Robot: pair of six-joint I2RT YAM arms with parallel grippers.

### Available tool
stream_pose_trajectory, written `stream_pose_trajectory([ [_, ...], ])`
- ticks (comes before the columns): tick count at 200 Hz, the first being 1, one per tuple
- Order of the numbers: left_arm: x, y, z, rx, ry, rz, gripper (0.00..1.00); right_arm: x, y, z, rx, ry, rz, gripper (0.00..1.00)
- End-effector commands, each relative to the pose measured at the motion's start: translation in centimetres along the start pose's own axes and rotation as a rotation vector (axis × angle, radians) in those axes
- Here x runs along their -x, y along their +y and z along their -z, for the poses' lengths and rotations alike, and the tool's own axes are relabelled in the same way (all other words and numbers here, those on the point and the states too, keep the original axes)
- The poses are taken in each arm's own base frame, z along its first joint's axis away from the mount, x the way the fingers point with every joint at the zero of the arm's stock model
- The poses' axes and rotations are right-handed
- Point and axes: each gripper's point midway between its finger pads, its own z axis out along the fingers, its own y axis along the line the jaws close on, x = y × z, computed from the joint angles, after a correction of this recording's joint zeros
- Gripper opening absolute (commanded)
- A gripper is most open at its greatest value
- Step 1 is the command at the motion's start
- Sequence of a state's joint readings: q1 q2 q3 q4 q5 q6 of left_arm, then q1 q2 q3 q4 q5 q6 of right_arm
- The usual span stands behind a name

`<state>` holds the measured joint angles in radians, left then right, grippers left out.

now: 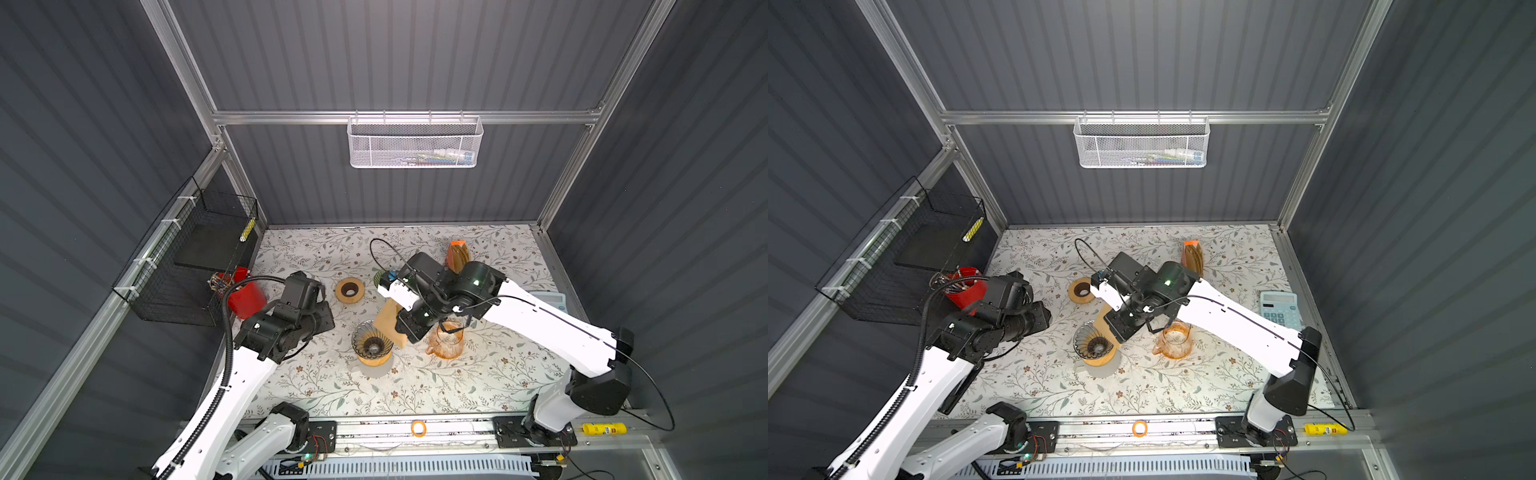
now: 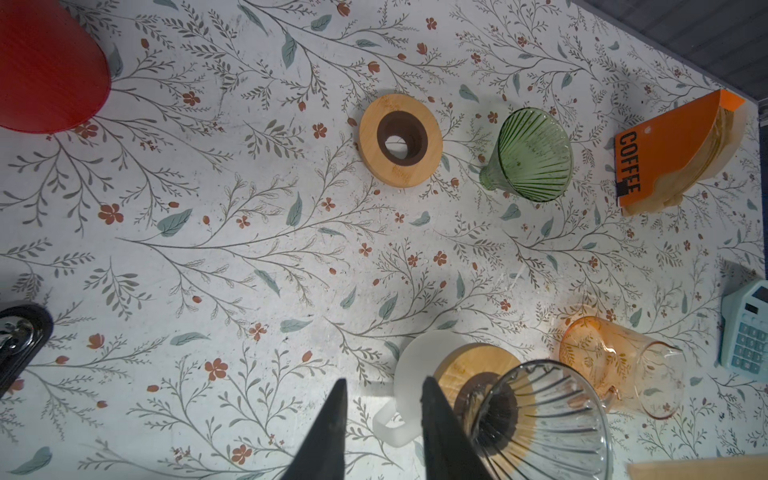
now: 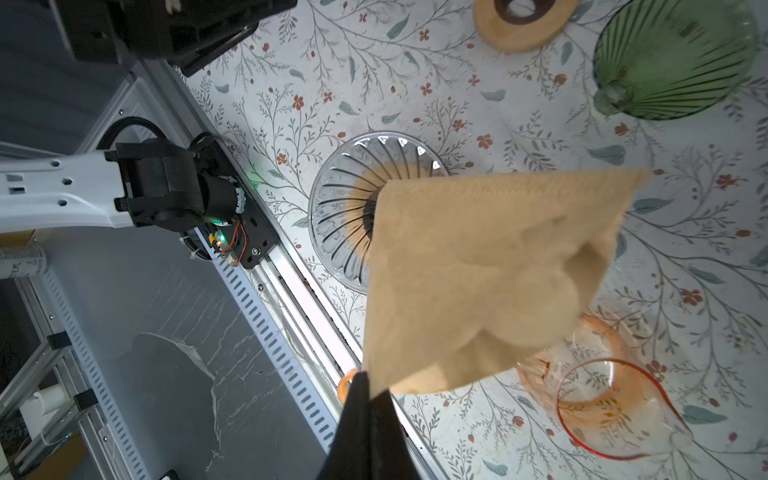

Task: Place the coffee filter in the dripper
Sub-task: 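Carry the paper filter with the right gripper over the glass dripper, then lower the filter into the dripper while the left gripper reaches to pinch its edge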

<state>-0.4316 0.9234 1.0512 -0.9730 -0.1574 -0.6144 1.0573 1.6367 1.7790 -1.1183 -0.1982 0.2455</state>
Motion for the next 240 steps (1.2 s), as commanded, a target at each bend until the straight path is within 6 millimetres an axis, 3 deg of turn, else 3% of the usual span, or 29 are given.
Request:
stream_pose_trajectory([
  [1,-0.9,0.7,0.8,0.018,0.027,0.0,0.32,-0.4,1.0,-0.4,0.023,0.035,0.021,0.0],
  [44,-1.2,0.9,0.9,0.013,0.026,-0.011,0.32,-0.4,1.2,-2.3,0.022,0.075,0.013,0.0],
  [188,-1.2,-0.5,1.3,-0.081,0.001,-0.061,0.33,-0.5,0.8,-5.7,-0.071,0.202,0.015,0.0],
  [204,-1.3,-1.0,1.4,-0.111,0.008,-0.087,0.33,-0.2,0.9,-6.0,-0.07,0.205,0.017,0.03],
  [219,-1.5,-1.4,1.4,-0.137,0.018,-0.102,0.33,0.2,0.9,-6.3,-0.072,0.202,0.012,0.16],
  [240,-1.8,-1.7,1.3,-0.156,0.031,-0.12,0.33,0.9,1.3,-6.3,-0.059,0.188,0.011,0.21],
])
